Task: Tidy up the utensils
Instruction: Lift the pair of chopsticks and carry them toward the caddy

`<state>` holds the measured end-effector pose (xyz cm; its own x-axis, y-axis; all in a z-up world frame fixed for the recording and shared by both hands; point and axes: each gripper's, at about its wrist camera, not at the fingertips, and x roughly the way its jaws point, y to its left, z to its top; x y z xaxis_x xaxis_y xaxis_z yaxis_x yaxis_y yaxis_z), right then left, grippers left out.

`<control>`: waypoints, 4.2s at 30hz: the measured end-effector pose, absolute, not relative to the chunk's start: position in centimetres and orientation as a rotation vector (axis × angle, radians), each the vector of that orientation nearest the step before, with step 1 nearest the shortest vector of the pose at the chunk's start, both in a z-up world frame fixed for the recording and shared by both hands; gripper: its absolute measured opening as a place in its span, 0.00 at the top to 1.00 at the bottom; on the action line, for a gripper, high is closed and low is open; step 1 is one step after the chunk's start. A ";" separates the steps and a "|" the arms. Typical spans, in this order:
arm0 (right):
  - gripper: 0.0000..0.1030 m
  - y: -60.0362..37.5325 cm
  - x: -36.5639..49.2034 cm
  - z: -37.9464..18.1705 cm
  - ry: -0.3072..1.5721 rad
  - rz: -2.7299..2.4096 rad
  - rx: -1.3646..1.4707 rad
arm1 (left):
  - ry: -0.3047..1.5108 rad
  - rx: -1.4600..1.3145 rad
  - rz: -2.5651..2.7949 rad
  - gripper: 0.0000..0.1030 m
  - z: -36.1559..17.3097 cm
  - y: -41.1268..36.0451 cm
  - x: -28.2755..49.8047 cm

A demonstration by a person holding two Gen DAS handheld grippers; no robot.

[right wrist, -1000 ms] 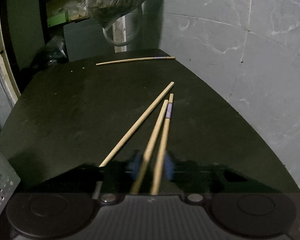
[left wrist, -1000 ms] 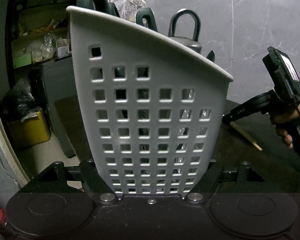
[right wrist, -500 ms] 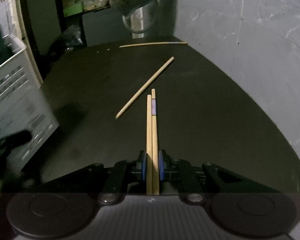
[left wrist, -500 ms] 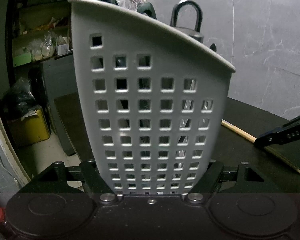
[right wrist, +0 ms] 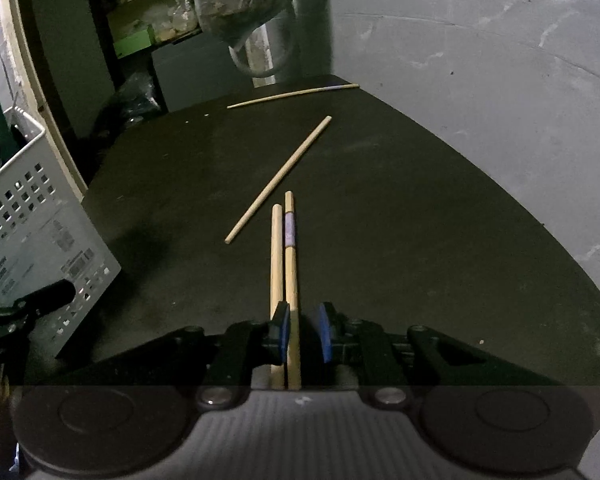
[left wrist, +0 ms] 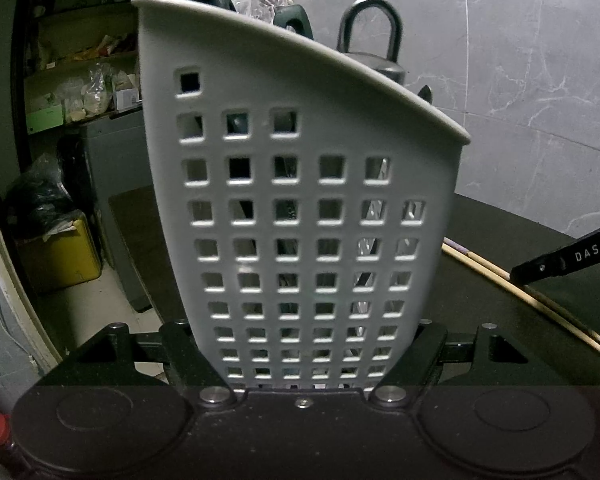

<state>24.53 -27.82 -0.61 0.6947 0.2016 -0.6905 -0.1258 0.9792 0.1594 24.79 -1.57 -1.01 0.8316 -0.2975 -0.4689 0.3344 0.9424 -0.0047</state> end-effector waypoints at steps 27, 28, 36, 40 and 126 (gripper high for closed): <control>0.78 -26.4 23.4 0.0 0.808 0.217 -0.001 | 0.488 0.078 -0.337 0.26 -1.0 -1.5 24.8; 0.71 -26.5 23.6 0.0 0.807 0.218 0.008 | 0.488 0.077 -0.337 0.26 -1.0 -1.5 24.8; 0.55 -25.8 26.1 0.3 0.853 0.255 -0.009 | 0.488 0.076 -0.338 0.26 -1.0 -1.3 24.8; 0.55 -25.0 27.7 0.3 0.892 0.257 -0.080 | 0.488 0.075 -0.337 0.26 -1.0 -1.3 24.8; 0.87 -19.7 34.3 1.3 0.973 0.507 -0.095 | 0.473 0.064 -0.355 0.26 -1.5 -0.9 24.7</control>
